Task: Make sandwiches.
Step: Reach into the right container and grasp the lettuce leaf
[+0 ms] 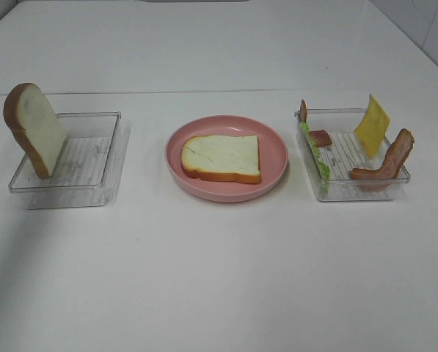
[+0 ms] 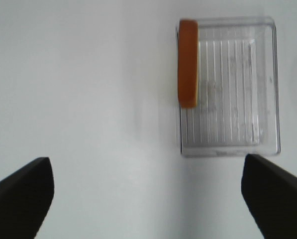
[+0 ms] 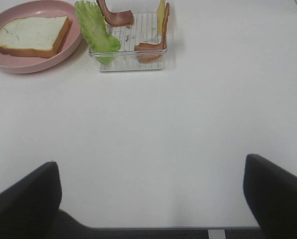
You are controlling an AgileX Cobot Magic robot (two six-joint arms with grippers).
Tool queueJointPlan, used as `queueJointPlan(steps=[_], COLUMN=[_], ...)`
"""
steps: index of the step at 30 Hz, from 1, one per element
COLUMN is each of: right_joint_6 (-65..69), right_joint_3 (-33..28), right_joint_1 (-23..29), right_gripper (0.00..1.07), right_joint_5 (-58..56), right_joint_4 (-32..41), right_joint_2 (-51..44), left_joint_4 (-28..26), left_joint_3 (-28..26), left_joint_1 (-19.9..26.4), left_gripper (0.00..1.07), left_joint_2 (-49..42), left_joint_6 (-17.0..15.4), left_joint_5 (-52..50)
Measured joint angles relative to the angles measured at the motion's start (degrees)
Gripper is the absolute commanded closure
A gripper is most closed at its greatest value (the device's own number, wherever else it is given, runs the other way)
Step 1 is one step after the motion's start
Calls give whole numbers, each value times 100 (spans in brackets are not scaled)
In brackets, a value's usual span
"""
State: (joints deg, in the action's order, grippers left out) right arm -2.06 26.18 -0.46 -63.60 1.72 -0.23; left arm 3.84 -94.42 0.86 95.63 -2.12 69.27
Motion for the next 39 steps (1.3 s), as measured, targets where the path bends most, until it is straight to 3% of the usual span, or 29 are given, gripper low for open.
queueJointPlan(steps=[1,2,3,5,6,7,8,9,10,11,12,17,27,35,39], right_joint_6=[0,0,0,0,0,0,0,0,0,0,0,0,0,0,0], right_joint_3=[0,0,0,0,0,0,0,0,0,0,0,0,0,0,0], right_joint_1=[0,0,0,0,0,0,0,0,0,0,0,0,0,0,0], right_gripper=[11,11,11,11,11,11,11,11,11,11,11,11,11,11,11], right_joint_5=[0,0,0,0,0,0,0,0,0,0,0,0,0,0,0], right_joint_4=[0,0,0,0,0,0,0,0,0,0,0,0,0,0,6], right_joint_2=[0,0,0,0,0,0,0,0,0,0,0,0,0,0,0], left_joint_4=[-6,-6,-11,-11,-11,-11,-11,-17,-17,-23,-23,-29,29,29,11], left_joint_3=[710,710,1421,1702,2326,2326,3002,3317,3317,3908,3908,5208,6348,6440,6486], left_joint_1=[-11,-11,-11,-11,-11,-11,-11,-11,-11,-11,-11,-11,-11,-11,-11], left_gripper=[12,12,12,12,12,12,12,12,12,12,12,12,12,12,12], left_joint_2=[-567,-567,-1232,-1570,-2257,-2257,-2865,-3123,-3123,-3793,-3793,-5712,-8210,-9482,-9591], left_joint_6=[-23,-23,-74,-92,-115,-115,-115,-115,-115,-115,-115,-115,-97,-92,-97], left_joint_5=[-109,-109,-327,-413,-659,-659,-831,-871,-871,-905,-905,-859,-636,-693,-728])
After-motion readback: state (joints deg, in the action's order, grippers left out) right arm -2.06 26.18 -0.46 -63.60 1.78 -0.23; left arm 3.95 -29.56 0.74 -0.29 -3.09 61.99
